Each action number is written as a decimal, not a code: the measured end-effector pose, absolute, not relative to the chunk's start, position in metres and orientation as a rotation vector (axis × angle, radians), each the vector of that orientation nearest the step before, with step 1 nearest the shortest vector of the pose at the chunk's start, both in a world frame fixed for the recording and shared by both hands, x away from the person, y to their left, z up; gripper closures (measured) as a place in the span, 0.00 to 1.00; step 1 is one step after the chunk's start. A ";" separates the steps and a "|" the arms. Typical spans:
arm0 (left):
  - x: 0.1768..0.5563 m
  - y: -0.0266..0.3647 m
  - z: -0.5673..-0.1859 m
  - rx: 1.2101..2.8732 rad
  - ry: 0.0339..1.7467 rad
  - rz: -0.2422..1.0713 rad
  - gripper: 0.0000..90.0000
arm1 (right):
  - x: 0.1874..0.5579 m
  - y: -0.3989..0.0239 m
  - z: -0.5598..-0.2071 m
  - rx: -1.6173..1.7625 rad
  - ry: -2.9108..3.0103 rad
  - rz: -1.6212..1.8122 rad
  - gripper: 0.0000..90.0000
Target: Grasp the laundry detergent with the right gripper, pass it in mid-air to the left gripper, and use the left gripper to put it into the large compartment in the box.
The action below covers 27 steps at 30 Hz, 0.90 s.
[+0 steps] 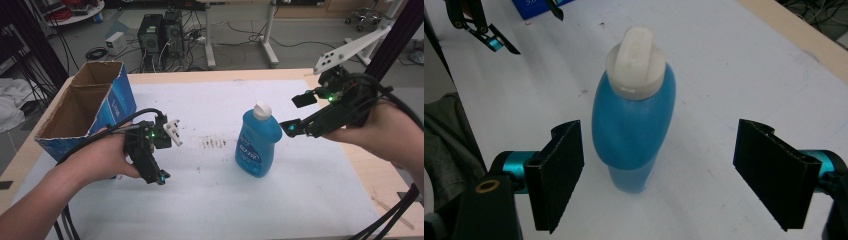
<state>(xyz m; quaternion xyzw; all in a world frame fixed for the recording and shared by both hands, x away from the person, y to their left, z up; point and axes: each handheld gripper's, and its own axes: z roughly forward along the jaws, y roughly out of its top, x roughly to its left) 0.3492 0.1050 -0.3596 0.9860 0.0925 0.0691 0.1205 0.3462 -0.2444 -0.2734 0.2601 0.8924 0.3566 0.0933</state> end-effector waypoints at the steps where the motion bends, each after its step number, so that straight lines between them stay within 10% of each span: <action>1: 0.349 0.105 -0.360 2.880 0.272 0.202 0.23 | 0.345 -0.244 -0.277 0.781 2.649 1.056 0.22; 27: 0.349 0.105 -0.359 2.877 0.278 0.203 0.23 | 0.333 -0.206 -0.343 0.872 2.634 0.981 0.22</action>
